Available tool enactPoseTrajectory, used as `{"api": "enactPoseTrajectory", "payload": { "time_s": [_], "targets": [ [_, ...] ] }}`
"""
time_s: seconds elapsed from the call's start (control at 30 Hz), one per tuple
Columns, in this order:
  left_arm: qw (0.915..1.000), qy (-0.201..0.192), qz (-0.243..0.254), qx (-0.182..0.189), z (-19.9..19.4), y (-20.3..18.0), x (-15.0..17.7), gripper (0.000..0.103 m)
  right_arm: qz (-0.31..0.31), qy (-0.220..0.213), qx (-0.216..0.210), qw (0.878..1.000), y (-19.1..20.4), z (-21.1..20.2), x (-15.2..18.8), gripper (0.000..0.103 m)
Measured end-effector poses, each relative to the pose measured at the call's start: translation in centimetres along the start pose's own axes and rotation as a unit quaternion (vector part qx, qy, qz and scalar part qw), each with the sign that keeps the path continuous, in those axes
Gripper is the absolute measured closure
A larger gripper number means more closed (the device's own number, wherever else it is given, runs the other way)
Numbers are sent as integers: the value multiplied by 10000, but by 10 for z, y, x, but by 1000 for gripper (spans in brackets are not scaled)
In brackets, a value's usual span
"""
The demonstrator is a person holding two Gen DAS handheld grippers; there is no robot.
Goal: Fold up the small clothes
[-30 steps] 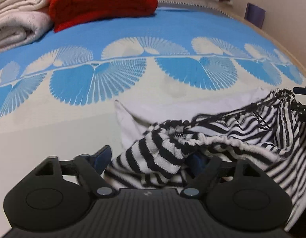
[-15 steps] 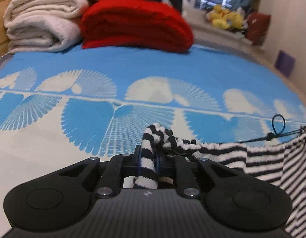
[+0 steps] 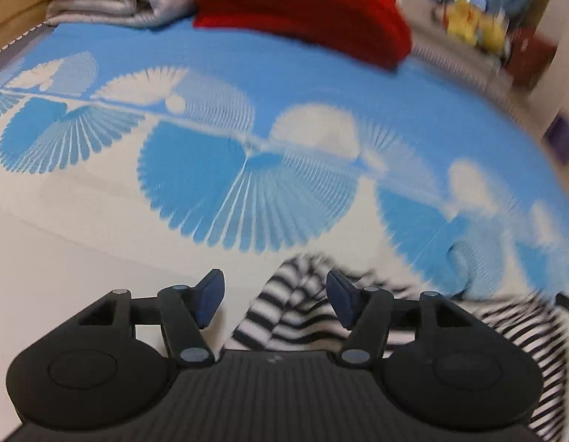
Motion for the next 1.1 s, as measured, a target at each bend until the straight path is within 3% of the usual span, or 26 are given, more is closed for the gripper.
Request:
{"api": "enactPoseTrajectory", "payload": {
  "time_s": [0.07, 0.13, 0.2, 0.27, 0.43, 0.47, 0.5, 0.57, 0.6, 0.63, 0.7, 0.77, 0.83, 0.9, 0.93, 1.0, 1.03, 1.1],
  "targets": [
    [9992, -67, 11, 390, -9, -13, -4, 37, 266, -295, -328, 9987, -2, -22, -10, 50],
    [9959, 115, 193, 879, -9, -34, 2, 38, 331, -384, -1002, 9937, 10, -38, -12, 50],
    [9924, 357, 456, 1089, 0, -52, 12, 38, 162, -103, -1763, 9842, 33, -41, -4, 50],
    [9900, 471, 795, 1068, 10, -70, 21, 38, -212, 210, -2056, 9782, 57, -39, 9, 50],
    [9820, 795, 1398, 993, 40, -102, 45, 38, -1203, 737, -2097, 9675, 105, -22, 41, 45],
    [9789, 754, 1671, 907, 43, -109, 50, 48, -1469, 790, -1974, 9660, 113, -19, 46, 46],
    [9746, 677, 1980, 802, 48, -116, 55, 70, -1777, 802, -1802, 9641, 118, -15, 51, 55],
    [9695, 498, 2325, 588, 53, -124, 56, 93, -2056, 644, -1638, 9627, 124, -15, 52, 75],
    [9715, 368, 2278, 536, 52, -122, 53, 97, -2000, 507, -1607, 9652, 123, -17, 46, 96],
    [9766, 194, 2080, 521, 50, -119, 46, 97, -1793, 341, -1589, 9703, 120, -20, 36, 102],
    [9869, -181, 1508, 535, 42, -112, 29, 97, -1183, -57, -1558, 9807, 108, -26, 15, 102],
    [9908, -412, 1202, 460, 40, -108, 21, 101, -751, -275, -1520, 9851, 100, -25, 6, 102],
    [9925, -32, 1173, 344, 58, -109, 28, 98, -734, -3, -1472, 9864, 102, -11, 14, 101],
    [9891, 718, 1258, 278, 78, -109, 47, 88, -1024, 740, -1374, 9824, 109, 12, 41, 97],
    [9878, 695, 1376, 217, 77, -109, 48, 87, -1158, 828, -1317, 9810, 110, 16, 48, 95],
    [9860, 539, 1575, 100, 65, -110, 42, 72, -1330, 700, -1328, 9797, 112, 9, 44, 88],
    [9872, 472, 1515, 153, 56, -108, 37, 69, -1266, 732, -1348, 9800, 111, 7, 41, 78],
    [9912, 325, 1220, 396, 33, -98, 26, 66, -831, 709, -1468, 9831, 94, -5, 28, 70]
  ]
}}
Point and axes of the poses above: each gripper's, at about its wrist camera, not at the fingertips, and z roughly the way its jaws point, y to its left, x to its underside, the point moved 7 cm from there along z, roughly the way its jaws point, and after that the axes turned 2 degrees about x, right-handed, at the moved point
